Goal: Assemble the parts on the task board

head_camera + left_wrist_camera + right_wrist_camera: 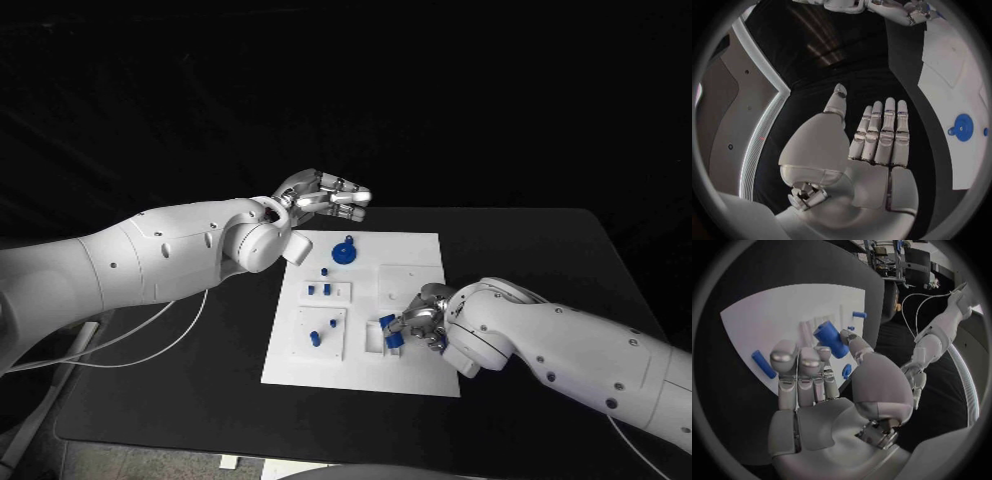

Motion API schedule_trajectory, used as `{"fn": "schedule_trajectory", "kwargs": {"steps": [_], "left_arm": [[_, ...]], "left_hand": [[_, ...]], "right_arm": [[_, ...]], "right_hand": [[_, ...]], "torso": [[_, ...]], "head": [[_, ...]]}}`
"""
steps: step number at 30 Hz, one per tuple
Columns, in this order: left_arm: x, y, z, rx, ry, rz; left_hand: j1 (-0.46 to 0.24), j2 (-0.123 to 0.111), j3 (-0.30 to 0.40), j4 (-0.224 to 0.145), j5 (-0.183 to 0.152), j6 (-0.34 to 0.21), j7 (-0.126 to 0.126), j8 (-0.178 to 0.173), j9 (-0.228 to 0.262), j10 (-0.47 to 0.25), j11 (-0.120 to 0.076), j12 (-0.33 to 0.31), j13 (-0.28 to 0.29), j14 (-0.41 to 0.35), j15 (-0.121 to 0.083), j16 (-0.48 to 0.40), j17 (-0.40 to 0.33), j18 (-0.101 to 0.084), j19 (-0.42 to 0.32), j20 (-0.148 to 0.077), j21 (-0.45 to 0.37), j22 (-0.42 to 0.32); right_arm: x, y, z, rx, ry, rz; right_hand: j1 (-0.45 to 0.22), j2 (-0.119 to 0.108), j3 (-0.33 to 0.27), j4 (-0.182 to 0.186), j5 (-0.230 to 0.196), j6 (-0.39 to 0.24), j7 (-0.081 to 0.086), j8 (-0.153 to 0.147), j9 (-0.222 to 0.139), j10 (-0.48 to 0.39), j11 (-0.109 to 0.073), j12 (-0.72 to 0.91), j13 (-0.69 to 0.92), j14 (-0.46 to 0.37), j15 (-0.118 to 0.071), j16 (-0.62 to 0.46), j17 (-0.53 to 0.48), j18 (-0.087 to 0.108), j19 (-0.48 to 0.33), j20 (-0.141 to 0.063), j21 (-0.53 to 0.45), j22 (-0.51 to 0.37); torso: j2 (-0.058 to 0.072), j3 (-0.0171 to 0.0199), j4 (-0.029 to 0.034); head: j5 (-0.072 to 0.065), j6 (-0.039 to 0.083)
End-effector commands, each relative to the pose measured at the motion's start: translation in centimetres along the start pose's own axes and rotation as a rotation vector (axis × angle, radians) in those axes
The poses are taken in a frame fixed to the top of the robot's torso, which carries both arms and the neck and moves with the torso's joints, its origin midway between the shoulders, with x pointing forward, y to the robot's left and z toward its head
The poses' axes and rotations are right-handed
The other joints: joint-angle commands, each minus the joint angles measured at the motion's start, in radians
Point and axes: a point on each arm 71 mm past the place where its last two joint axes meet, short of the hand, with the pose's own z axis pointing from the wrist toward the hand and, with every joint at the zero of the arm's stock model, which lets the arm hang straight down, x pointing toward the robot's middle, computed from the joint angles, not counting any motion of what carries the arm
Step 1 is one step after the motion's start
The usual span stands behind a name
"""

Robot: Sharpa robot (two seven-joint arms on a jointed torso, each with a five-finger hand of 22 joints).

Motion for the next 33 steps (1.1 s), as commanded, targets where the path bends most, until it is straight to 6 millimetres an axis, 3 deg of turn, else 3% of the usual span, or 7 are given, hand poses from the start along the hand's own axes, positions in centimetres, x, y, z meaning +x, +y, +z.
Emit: {"fn": "schedule_trajectory", "kwargs": {"steps": [1,9,17,24,28,33], "left_arm": [[0.4,-0.1,0.1,0.005,0.021,-0.003],[0.5,-0.1,0.3,0.004,0.026,-0.004],[0.8,-0.1,0.4,0.000,0.034,-0.006],[0.9,-0.1,0.4,-0.002,0.035,-0.006],[0.9,-0.1,0.5,-0.003,0.036,-0.006],[0.9,-0.1,0.5,-0.003,0.036,-0.006]], "left_hand": [[0.002,0.002,0.001,-0.007,0.005,-0.008,0.001,-0.001,0.001,-0.004,0.003,0.000,0.001,-0.004,0.003,-0.003,0.001,-0.004,-0.006,0.003,0.003,-0.003],[0.002,0.002,0.001,-0.007,0.005,-0.008,0.001,-0.001,0.001,-0.004,0.003,0.000,0.001,-0.004,0.003,-0.003,0.001,-0.004,-0.006,0.003,0.003,-0.003],[0.000,0.004,0.001,-0.003,0.005,-0.010,0.002,-0.001,0.001,-0.007,0.003,0.000,0.001,-0.005,0.003,-0.003,0.001,-0.004,-0.006,0.004,0.005,-0.005],[-0.001,0.004,0.001,-0.003,0.005,-0.013,0.002,-0.001,0.001,-0.008,0.003,0.001,0.001,-0.007,0.004,-0.003,0.001,-0.003,-0.006,0.004,0.006,-0.006],[-0.001,0.006,0.001,-0.002,0.006,-0.012,0.003,-0.001,0.001,-0.008,0.004,0.001,0.001,-0.008,0.004,-0.003,0.001,-0.003,-0.007,0.005,0.007,-0.008],[-0.001,0.006,0.001,-0.002,0.006,-0.012,0.003,-0.001,0.001,-0.008,0.004,0.001,0.001,-0.008,0.004,-0.003,0.001,-0.003,-0.007,0.005,0.007,-0.008]], "right_arm": [[0.6,0.2,0.4,0.012,0.037,-0.013],[1.3,0.7,1.4,0.020,0.037,-0.055],[1.3,0.7,2.1,0.033,0.025,-0.116],[1.4,0.8,2.3,0.032,0.027,-0.144],[1.5,0.9,2.3,0.031,0.033,-0.152],[1.6,0.9,2.3,0.030,0.037,-0.158]], "right_hand": [[0.007,0.010,-0.010,0.006,-0.014,0.003,-0.001,0.002,-0.001,0.001,0.000,-0.002,-0.002,0.001,-0.002,0.000,0.002,0.002,0.019,0.002,0.001,0.106],[0.009,0.014,-0.035,0.034,-0.075,0.005,-0.003,0.002,0.000,0.003,0.000,-0.003,-0.006,0.001,-0.001,-0.001,0.002,0.002,0.020,0.002,0.001,0.107],[-0.003,0.018,-0.063,0.069,-0.076,0.009,-0.006,0.002,0.003,0.001,0.000,-0.019,-0.021,0.001,-0.002,-0.004,0.001,0.002,0.019,0.002,-0.006,0.105],[-0.019,0.015,-0.088,0.112,-0.187,0.012,-0.007,0.002,0.007,0.005,0.001,-0.022,-0.028,0.001,-0.001,-0.005,0.001,0.002,0.020,0.002,-0.007,0.105],[-0.023,-0.008,-0.098,0.174,-0.290,0.008,-0.005,0.003,0.012,0.003,0.004,-0.024,-0.033,0.000,0.000,-0.007,0.000,0.002,0.020,0.004,-0.011,0.105],[-0.022,-0.041,-0.091,0.263,-0.368,0.004,-0.005,0.003,0.021,0.000,0.006,-0.024,-0.036,0.000,0.001,-0.009,-0.001,0.003,0.020,0.005,-0.015,0.105]], "torso": [[0.001,-0.0003,0.0024],[0.001,0.0008,0.0007],[0.000,0.0004,-0.0005],[-0.001,0.0020,-0.0015],[0.000,0.0023,-0.0012],[0.000,0.0025,-0.0016]], "head": [[0.000,0.000],[0.004,-0.003],[0.008,-0.006],[0.012,-0.007],[0.013,-0.008],[0.014,-0.008]]}}
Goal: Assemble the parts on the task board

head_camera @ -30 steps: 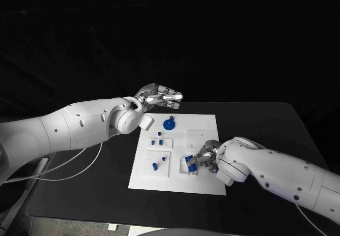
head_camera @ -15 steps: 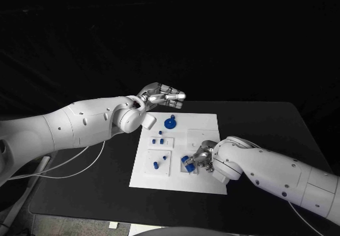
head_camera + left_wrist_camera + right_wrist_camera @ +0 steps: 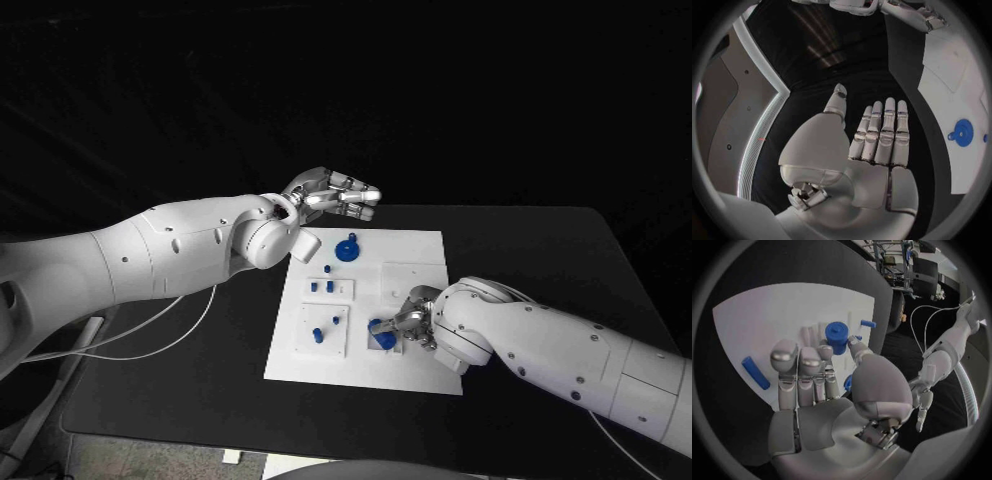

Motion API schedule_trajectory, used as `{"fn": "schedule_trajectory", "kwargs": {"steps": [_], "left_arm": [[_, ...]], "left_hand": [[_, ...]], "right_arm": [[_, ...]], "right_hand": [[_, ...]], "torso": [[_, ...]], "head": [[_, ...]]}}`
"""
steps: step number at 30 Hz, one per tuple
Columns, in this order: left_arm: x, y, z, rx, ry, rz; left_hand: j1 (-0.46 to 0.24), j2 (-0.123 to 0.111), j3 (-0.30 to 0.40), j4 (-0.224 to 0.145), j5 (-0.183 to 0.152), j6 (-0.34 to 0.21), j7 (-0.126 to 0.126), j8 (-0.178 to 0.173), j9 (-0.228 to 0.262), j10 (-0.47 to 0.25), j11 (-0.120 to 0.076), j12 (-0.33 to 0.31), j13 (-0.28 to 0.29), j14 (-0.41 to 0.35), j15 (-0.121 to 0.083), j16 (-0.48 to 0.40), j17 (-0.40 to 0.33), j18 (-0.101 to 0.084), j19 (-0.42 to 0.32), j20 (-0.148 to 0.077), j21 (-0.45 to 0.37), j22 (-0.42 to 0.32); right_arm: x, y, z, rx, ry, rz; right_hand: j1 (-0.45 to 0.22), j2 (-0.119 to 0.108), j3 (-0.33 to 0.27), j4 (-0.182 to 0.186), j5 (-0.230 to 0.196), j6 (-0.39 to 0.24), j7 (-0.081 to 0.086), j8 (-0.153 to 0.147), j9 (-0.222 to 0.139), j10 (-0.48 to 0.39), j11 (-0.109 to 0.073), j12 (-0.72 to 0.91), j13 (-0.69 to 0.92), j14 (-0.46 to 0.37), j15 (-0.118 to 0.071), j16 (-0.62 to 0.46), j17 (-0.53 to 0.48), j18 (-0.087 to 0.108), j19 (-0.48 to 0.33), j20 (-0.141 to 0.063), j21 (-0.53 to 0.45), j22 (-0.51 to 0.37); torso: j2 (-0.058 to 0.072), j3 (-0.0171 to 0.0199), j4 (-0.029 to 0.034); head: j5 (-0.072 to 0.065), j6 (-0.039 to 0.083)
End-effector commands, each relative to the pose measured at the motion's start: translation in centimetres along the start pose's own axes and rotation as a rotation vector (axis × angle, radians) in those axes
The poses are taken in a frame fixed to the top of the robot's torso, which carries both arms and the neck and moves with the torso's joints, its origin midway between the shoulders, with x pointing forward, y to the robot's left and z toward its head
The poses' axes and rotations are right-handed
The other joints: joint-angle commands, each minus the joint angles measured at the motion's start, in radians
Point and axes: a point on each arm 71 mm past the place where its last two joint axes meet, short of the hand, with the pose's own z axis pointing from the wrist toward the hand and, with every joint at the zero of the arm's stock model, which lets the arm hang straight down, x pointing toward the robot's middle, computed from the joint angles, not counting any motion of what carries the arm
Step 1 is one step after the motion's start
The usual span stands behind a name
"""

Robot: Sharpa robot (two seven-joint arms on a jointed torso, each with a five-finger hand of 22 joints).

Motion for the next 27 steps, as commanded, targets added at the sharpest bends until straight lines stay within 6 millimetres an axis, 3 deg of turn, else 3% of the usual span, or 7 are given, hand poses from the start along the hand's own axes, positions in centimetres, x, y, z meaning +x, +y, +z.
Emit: {"fn": "schedule_trajectory", "kwargs": {"steps": [1,4,9,19,27], "left_arm": [[0.3,-0.1,0.1,0.006,0.017,-0.003],[0.2,-0.1,0.1,0.005,0.017,-0.003],[0.2,-0.1,0.1,0.005,0.015,-0.002],[0.0,0.0,0.1,0.002,0.008,0.000],[-0.3,0.0,0.0,-0.001,0.000,0.002]], "left_hand": [[-0.001,0.007,0.001,-0.001,0.005,-0.011,0.000,-0.001,0.001,-0.005,0.000,0.001,0.001,-0.005,0.001,-0.003,0.001,-0.002,-0.003,0.001,0.004,-0.002],[-0.001,0.007,0.001,-0.001,0.005,-0.011,0.000,-0.001,0.001,-0.005,0.000,0.001,0.001,-0.005,0.001,-0.003,0.001,-0.002,-0.003,0.001,0.004,-0.002],[-0.001,0.007,0.001,-0.001,0.005,-0.011,0.000,-0.001,0.001,-0.005,0.000,0.001,0.001,-0.005,0.001,-0.003,0.001,-0.002,-0.003,0.001,0.004,-0.002],[-0.002,0.009,0.000,-0.001,0.006,-0.010,0.001,-0.001,0.001,-0.005,0.000,0.001,0.001,-0.004,0.001,-0.003,0.001,-0.002,-0.003,0.001,0.006,-0.004],[-0.004,0.010,-0.001,0.001,0.006,-0.013,0.001,-0.001,0.001,-0.005,0.001,0.001,0.001,-0.004,0.001,-0.003,0.001,-0.001,-0.003,0.001,0.008,-0.005]], "right_arm": [[0.1,-0.1,0.1,0.008,0.011,-0.042],[0.1,-0.1,0.0,0.006,0.011,-0.046],[0.2,-0.1,-0.1,-0.004,0.013,-0.051],[0.3,-0.5,-1.1,-0.040,0.013,-0.058],[0.2,-1.0,-2.4,-0.066,0.032,-0.073]], "right_hand": [[0.000,-0.021,0.005,0.045,-0.029,-0.006,0.004,-0.007,0.005,-0.003,0.006,-0.005,-0.003,0.000,0.001,-0.005,-0.001,0.004,0.020,0.005,-0.006,0.105],[-0.015,-0.039,0.008,0.101,-0.063,-0.011,0.004,-0.007,0.011,-0.004,0.006,-0.003,-0.004,0.000,0.001,-0.006,-0.001,0.004,0.021,0.005,-0.007,0.105],[-0.024,-0.057,0.002,0.148,-0.070,-0.013,0.004,-0.007,0.012,-0.004,0.006,-0.002,-0.003,0.000,0.001,-0.007,0.001,0.003,0.021,0.004,-0.008,0.104],[-0.021,-0.064,-0.003,0.171,-0.073,-0.007,0.002,-0.006,0.010,0.001,0.004,-0.007,-0.006,0.001,-0.001,-0.007,0.005,0.001,0.022,0.000,-0.005,0.105],[-0.019,-0.047,0.002,0.161,-0.072,0.014,-0.003,-0.007,0.018,0.008,0.001,-0.007,-0.006,0.003,-0.003,-0.005,0.010,-0.001,0.024,-0.001,0.003,0.107]], "torso": [[0.000,0.0000,0.0000],[-0.001,-0.0003,0.0002],[0.000,0.0006,0.0005],[0.000,0.0007,-0.0017],[-0.001,0.0009,-0.0039]], "head": [[0.001,-0.001],[0.001,-0.001],[0.002,-0.002],[0.008,-0.005],[0.012,-0.007]]}}
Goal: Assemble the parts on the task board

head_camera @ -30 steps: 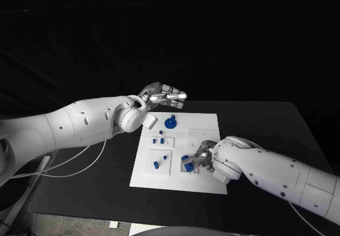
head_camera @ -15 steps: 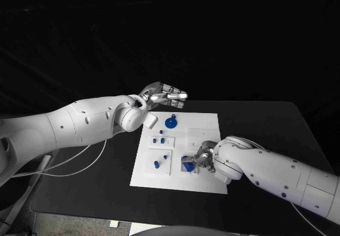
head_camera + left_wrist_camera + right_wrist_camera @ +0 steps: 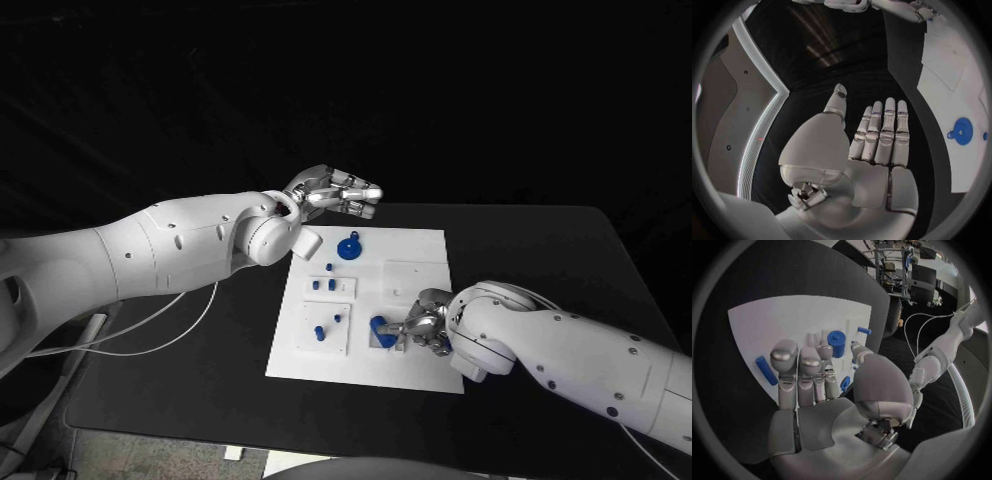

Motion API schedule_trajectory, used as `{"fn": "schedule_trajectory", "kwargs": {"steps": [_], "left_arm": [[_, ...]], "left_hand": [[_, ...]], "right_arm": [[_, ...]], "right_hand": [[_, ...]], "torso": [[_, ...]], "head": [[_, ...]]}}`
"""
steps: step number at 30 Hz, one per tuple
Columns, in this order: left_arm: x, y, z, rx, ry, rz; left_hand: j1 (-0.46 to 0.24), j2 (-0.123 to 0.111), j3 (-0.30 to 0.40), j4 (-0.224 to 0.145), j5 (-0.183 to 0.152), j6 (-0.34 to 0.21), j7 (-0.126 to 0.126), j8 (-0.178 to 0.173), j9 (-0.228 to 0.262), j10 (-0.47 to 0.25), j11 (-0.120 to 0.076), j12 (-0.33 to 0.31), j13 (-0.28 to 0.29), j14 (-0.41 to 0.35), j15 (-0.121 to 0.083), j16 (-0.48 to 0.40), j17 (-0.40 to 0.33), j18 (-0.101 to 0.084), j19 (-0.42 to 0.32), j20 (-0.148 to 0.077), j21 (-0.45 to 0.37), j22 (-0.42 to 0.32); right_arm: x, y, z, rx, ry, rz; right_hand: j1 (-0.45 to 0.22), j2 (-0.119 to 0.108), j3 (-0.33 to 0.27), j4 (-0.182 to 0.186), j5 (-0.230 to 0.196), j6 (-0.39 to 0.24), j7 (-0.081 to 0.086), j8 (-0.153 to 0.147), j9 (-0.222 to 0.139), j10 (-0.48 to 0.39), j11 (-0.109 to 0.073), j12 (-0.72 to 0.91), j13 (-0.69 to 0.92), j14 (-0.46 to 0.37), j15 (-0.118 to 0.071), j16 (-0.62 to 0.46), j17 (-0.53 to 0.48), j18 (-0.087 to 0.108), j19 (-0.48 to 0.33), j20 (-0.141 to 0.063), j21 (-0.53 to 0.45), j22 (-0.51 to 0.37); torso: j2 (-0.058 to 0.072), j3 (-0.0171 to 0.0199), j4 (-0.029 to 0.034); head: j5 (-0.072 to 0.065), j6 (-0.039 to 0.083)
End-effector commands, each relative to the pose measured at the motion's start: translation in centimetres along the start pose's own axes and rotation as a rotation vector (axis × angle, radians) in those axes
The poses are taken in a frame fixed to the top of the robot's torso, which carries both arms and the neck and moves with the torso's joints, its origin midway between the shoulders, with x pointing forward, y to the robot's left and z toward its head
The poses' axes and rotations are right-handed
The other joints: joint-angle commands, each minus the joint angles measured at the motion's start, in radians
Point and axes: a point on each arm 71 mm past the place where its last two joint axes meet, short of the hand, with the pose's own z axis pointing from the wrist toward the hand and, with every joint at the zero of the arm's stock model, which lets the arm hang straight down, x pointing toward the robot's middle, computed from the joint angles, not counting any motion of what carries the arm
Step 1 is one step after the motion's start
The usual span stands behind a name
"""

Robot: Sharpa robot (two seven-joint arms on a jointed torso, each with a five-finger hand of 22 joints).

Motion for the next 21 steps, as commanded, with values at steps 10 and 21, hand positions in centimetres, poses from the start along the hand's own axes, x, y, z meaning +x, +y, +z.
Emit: {"fn": "schedule_trajectory", "kwargs": {"steps": [10,21], "left_arm": [[0.1,-0.1,0.1,0.003,0.007,-0.001],[0.1,0.0,0.1,-0.001,0.008,0.000]], "left_hand": [[0.001,0.007,-0.001,0.002,0.008,-0.006,0.001,-0.001,0.001,-0.005,0.001,0.001,0.001,-0.004,0.001,-0.003,0.001,-0.001,-0.003,0.001,0.005,-0.003],[0.003,0.009,-0.001,0.001,0.008,-0.007,0.001,-0.001,0.001,-0.006,0.001,0.001,0.001,-0.004,0.001,-0.003,0.001,-0.001,-0.003,0.001,0.006,-0.004]], "right_arm": [[0.6,1.1,-0.8,-0.068,0.024,-0.038],[0.9,1.9,-0.6,-0.102,0.035,-0.054]], "right_hand": [[-0.002,0.023,0.009,-0.024,-0.001,0.006,-0.001,0.001,0.008,0.007,0.002,0.012,0.012,0.004,-0.002,0.001,0.004,0.001,0.023,0.001,0.009,0.107],[-0.010,0.051,0.018,-0.083,0.002,-0.001,0.002,0.000,0.012,-0.001,0.005,0.023,0.023,0.003,0.001,0.001,0.001,0.003,0.021,0.005,0.009,0.106]], "torso": [[0.000,-0.0002,0.0010],[0.001,-0.0013,-0.0001]], "head": [[-0.007,0.001],[-0.013,0.005]]}}
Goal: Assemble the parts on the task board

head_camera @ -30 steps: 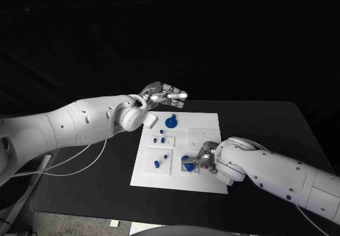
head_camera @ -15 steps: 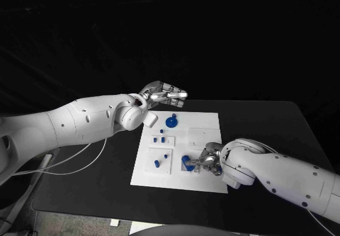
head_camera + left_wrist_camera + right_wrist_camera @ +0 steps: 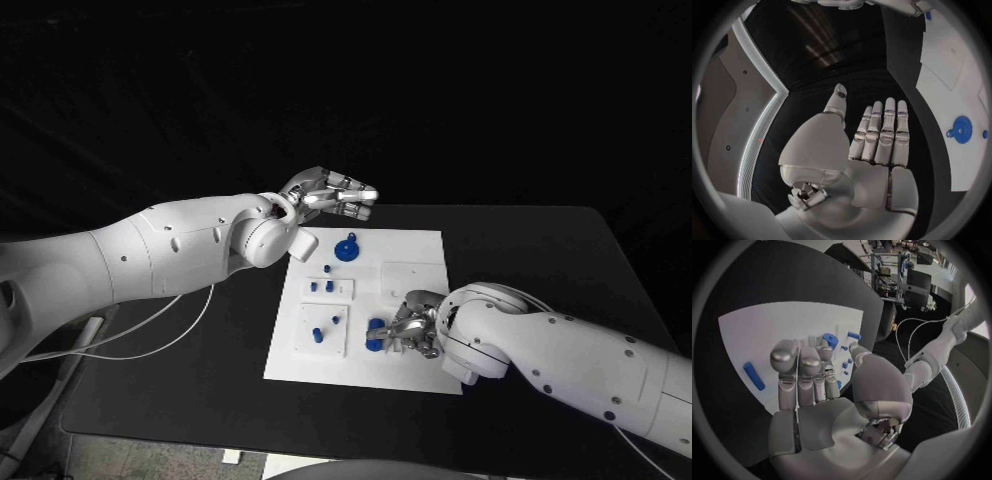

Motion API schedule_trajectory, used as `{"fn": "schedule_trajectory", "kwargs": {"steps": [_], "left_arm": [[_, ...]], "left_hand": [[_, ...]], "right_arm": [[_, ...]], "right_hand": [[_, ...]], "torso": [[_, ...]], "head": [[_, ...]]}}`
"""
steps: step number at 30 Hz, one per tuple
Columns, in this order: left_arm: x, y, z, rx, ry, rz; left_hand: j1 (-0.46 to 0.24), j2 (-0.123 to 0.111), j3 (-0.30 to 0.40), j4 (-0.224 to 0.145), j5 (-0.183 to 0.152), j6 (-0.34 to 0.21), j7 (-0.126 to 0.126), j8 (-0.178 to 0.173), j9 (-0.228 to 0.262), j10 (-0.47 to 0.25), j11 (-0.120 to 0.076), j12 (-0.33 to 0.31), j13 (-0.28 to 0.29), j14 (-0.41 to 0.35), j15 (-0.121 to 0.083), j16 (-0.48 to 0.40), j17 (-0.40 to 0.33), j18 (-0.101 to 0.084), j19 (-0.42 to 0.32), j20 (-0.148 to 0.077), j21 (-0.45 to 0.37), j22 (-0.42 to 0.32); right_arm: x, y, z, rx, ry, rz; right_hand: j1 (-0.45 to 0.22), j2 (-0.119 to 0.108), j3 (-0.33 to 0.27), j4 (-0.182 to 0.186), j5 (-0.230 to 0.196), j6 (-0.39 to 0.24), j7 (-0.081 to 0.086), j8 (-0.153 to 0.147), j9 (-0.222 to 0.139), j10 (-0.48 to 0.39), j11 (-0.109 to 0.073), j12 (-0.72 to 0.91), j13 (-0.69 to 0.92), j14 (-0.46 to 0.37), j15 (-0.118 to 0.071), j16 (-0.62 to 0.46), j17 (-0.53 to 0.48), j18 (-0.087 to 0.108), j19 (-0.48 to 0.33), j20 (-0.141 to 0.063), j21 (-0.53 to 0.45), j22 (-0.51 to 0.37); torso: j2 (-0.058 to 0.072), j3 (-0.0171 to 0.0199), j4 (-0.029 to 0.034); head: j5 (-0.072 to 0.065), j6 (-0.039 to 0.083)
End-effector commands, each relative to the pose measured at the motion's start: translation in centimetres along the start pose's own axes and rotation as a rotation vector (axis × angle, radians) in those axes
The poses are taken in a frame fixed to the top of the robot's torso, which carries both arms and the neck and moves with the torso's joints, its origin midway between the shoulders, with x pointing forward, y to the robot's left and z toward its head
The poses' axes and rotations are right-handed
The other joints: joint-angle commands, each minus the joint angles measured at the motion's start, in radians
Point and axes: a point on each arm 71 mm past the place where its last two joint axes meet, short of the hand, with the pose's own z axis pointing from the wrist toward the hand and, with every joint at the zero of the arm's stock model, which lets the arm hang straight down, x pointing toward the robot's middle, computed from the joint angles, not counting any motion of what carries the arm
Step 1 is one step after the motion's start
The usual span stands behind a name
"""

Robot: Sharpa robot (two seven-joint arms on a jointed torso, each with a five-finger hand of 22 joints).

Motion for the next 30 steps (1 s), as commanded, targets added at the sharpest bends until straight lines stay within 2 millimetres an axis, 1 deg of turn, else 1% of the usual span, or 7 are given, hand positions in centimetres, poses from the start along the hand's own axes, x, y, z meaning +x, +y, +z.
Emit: {"fn": "schedule_trajectory", "kwargs": {"steps": [1,3,4,8,13,18,30], "left_arm": [[0.2,-0.1,0.1,0.006,0.012,-0.002],[0.2,-0.1,0.1,0.005,0.013,-0.002],[0.2,-0.1,0.1,0.005,0.012,-0.001],[0.1,-0.1,0.1,0.001,0.010,0.000],[0.1,0.0,0.0,-0.002,0.008,0.000],[0.1,0.0,0.0,-0.003,0.010,0.000],[0.2,0.0,0.1,-0.003,0.012,0.000]], "left_hand": [[0.003,0.009,-0.001,0.001,0.004,-0.007,0.001,-0.001,0.001,-0.006,0.001,0.001,0.001,-0.004,0.001,-0.003,0.001,-0.001,-0.003,0.001,0.006,-0.001],[0.003,0.009,-0.001,0.001,0.004,-0.007,0.001,-0.001,0.001,-0.006,0.001,0.001,0.001,-0.004,0.001,-0.003,0.001,-0.001,-0.003,0.001,0.006,-0.001],[0.003,0.009,-0.001,0.001,0.004,-0.007,0.001,-0.001,0.001,-0.006,0.001,0.001,0.001,-0.004,0.001,-0.003,0.001,-0.001,-0.003,0.001,0.006,-0.001],[0.004,0.012,-0.001,0.000,0.005,-0.007,0.001,-0.001,0.001,-0.006,0.001,0.001,0.001,-0.004,0.001,-0.003,0.001,-0.001,-0.003,0.001,0.007,-0.002],[0.005,0.016,-0.001,-0.002,0.006,-0.007,0.001,-0.001,0.001,-0.006,0.001,0.001,0.001,-0.004,0.001,-0.003,0.002,-0.001,-0.003,0.001,0.007,-0.002],[0.005,0.016,-0.001,-0.002,0.006,-0.007,0.001,-0.001,0.001,-0.006,0.001,0.001,0.001,-0.004,0.001,-0.003,0.002,-0.001,-0.003,0.001,0.007,-0.002],[0.005,0.016,-0.001,-0.002,0.006,-0.007,0.001,-0.001,0.001,-0.006,0.001,0.001,0.001,-0.004,0.001,-0.003,0.002,-0.001,-0.003,0.001,0.007,-0.002]], "right_arm": [[0.1,0.3,0.1,-0.031,0.010,-0.034],[0.0,0.3,0.1,-0.034,-0.001,-0.054],[0.0,0.3,0.1,-0.035,-0.007,-0.064],[-0.2,0.0,0.1,-0.036,-0.018,-0.101],[-0.2,0.0,0.2,-0.035,-0.018,-0.122],[-0.2,0.2,0.3,-0.029,-0.028,-0.126],[-0.1,-0.2,1.4,0.014,-0.054,-0.107]], "right_hand": [[0.017,0.016,0.005,-0.034,0.003,-0.002,0.001,0.000,0.001,-0.001,0.004,0.005,0.002,0.004,0.000,0.001,-0.002,0.003,0.021,0.005,0.003,0.107],[0.063,0.029,0.030,-0.086,0.008,0.002,0.002,0.000,0.000,-0.001,0.004,0.007,0.004,0.004,-0.001,0.002,-0.001,0.003,0.021,0.004,0.005,0.107],[0.089,0.032,0.037,-0.116,0.028,0.005,0.001,0.001,-0.001,0.000,0.002,0.008,0.004,0.004,-0.002,0.003,-0.001,0.002,0.021,0.004,0.005,0.107],[0.117,0.055,0.002,-0.210,0.055,0.036,-0.010,0.000,0.001,0.005,-0.004,0.013,0.007,0.004,-0.005,0.012,0.006,0.000,0.021,0.001,0.014,0.109],[0.140,0.069,-0.007,-0.256,0.061,0.066,-0.022,0.001,0.018,0.012,-0.011,0.018,0.009,0.004,-0.010,0.015,0.010,-0.005,0.022,-0.004,0.025,0.111],[0.140,0.080,-0.021,-0.277,0.062,0.086,-0.033,0.001,0.053,0.017,-0.017,0.021,0.013,0.005,-0.013,0.015,0.012,-0.009,0.021,-0.009,0.029,0.111],[0.128,0.079,-0.028,-0.258,0.079,0.098,-0.044,0.001,0.133,0.031,-0.024,0.022,0.020,0.007,-0.017,0.019,0.016,-0.013,0.023,-0.013,0.042,0.112]], "torso": [[0.000,-0.0009,0.0001],[0.001,-0.0008,0.0009],[0.000,-0.0008,0.0015],[0.000,-0.0016,0.0016],[0.001,-0.0002,0.0010],[0.001,-0.0006,0.0019],[0.001,-0.0016,0.0029]], "head": [[-0.002,0.002],[-0.002,0.002],[-0.002,0.002],[-0.001,0.002],[0.000,0.001],[-0.001,0.001],[0.001,-0.002]]}}
